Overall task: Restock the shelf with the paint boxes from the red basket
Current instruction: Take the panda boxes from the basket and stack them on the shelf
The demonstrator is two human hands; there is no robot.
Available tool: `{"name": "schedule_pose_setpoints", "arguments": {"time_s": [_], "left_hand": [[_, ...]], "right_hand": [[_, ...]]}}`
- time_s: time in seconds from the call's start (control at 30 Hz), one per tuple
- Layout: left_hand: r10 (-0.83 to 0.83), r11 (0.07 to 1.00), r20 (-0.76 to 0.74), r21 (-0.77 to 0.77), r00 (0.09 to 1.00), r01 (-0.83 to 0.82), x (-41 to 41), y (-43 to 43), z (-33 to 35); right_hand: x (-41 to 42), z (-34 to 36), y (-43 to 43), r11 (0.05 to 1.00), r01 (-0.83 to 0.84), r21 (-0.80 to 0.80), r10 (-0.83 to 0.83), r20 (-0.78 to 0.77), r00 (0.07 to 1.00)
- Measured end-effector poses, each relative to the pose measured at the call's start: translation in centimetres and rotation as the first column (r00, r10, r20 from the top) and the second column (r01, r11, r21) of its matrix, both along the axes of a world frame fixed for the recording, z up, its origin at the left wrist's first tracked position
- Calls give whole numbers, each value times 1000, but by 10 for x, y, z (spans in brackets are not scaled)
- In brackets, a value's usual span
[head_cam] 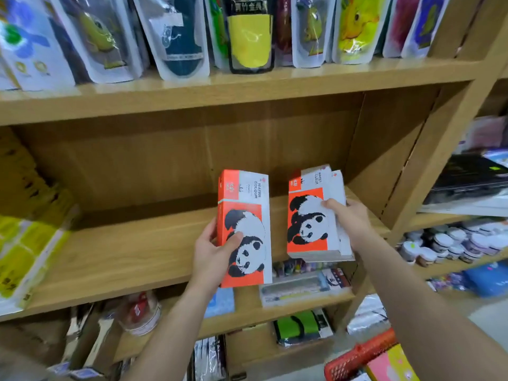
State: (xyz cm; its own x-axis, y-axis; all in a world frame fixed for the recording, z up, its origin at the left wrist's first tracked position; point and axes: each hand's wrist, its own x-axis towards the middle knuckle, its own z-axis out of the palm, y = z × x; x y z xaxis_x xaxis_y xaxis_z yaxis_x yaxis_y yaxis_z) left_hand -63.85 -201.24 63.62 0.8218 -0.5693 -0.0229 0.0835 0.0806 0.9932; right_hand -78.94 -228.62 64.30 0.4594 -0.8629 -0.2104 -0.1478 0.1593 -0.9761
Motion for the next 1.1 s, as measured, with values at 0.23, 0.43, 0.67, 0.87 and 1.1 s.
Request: {"name": "schedule_pose_setpoints", "arguments": {"time_s": [0.23, 0.43, 0.67, 0.87, 1.1], "left_hand": [[89, 996, -96, -23, 991, -92, 14, -31, 4], [78, 993, -208, -67, 975, -94, 17, -59, 22], [-50, 991, -227, -135, 973, 20, 11, -102, 57], [-99, 993, -252, -86, 963, 79, -4, -141, 67], [-227, 959, -80, 154, 971, 237, -17, -153, 36]], "right_hand": [[29, -11, -57, 980, -190, 53, 197, -206, 959], [7, -20, -62, 945, -150, -290, 38, -359, 933], [-35, -25, 0, 920, -67, -386, 45, -65, 997], [-39, -17, 23, 973, -12, -232, 41, 123, 992], [-39, -23, 25, 970, -6, -244, 27, 84, 996]]}}
